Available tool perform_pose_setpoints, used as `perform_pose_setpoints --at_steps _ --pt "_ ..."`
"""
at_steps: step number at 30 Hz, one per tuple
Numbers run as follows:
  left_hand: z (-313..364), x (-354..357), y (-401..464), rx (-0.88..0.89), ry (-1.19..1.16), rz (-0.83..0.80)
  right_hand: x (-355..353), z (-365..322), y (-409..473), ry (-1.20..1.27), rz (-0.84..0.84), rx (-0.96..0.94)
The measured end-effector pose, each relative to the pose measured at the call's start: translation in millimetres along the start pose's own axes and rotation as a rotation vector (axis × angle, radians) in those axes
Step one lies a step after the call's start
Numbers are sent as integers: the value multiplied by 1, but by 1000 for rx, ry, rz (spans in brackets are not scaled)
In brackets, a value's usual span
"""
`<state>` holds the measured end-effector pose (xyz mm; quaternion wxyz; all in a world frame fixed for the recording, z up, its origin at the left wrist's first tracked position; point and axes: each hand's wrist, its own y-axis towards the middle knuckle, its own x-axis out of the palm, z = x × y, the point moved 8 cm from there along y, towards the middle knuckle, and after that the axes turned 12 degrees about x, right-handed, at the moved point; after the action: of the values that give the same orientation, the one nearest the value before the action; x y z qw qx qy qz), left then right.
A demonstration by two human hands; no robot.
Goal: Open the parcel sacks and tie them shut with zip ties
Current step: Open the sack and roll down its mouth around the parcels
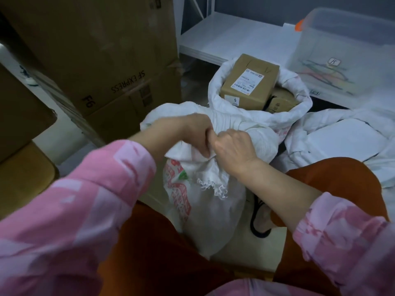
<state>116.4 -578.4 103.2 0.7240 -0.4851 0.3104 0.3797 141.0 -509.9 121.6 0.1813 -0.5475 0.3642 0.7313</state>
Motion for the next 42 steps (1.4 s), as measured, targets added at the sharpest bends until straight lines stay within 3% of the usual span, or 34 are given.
perform_pose_setpoints --at_steps 2,4,6,8,10,12,16,19,21,22,25,26,27,29,30,33,35,37,39,40,42 --pt "-4 1 7 -38 160 173 11 12 4 200 -265 48" --pt "-4 -6 -1 -45 398 369 21 34 8 601 -603 188" --pt "-6 -7 -12 0 486 520 12 57 24 795 -594 260" --pt "-6 -1 -18 60 484 597 8 70 33 525 -541 206" --pt "-3 4 -22 152 484 672 21 66 27 232 -634 135" --pt "0 6 -30 218 499 733 34 54 19 88 -673 67" --pt "-8 8 -47 238 434 878 53 37 -1 88 -659 48" --pt "-20 17 -55 207 421 941 51 37 -5 110 -466 110" --pt "-21 23 -54 101 458 883 42 42 -4 106 -320 163" --pt "-21 26 -47 20 423 746 40 44 -4 100 -269 173" --pt "-22 51 -33 -144 75 71 36 45 -4 90 -145 185" --pt "-18 44 -34 -140 -46 6 37 43 -6 67 -137 190" --pt "-14 25 -37 -133 -144 59 35 42 -7 54 -109 198" --pt "-23 -17 -38 -112 -233 367 28 40 -7 71 -26 186" --pt "-26 -23 -35 -92 -263 392 24 38 -8 94 5 169" --pt "-13 15 -15 -89 -338 31 15 32 -11 104 102 101" --pt "-9 32 0 -105 -190 4 12 30 -12 116 69 95" --pt "-4 24 4 -130 77 199 24 34 -9 224 -173 98" --pt "8 18 -4 -125 405 369 41 40 -7 484 -595 131" --pt "13 21 -7 -86 485 426 38 42 -5 628 -680 150" --pt "15 32 -11 8 546 502 26 54 11 742 -600 205"
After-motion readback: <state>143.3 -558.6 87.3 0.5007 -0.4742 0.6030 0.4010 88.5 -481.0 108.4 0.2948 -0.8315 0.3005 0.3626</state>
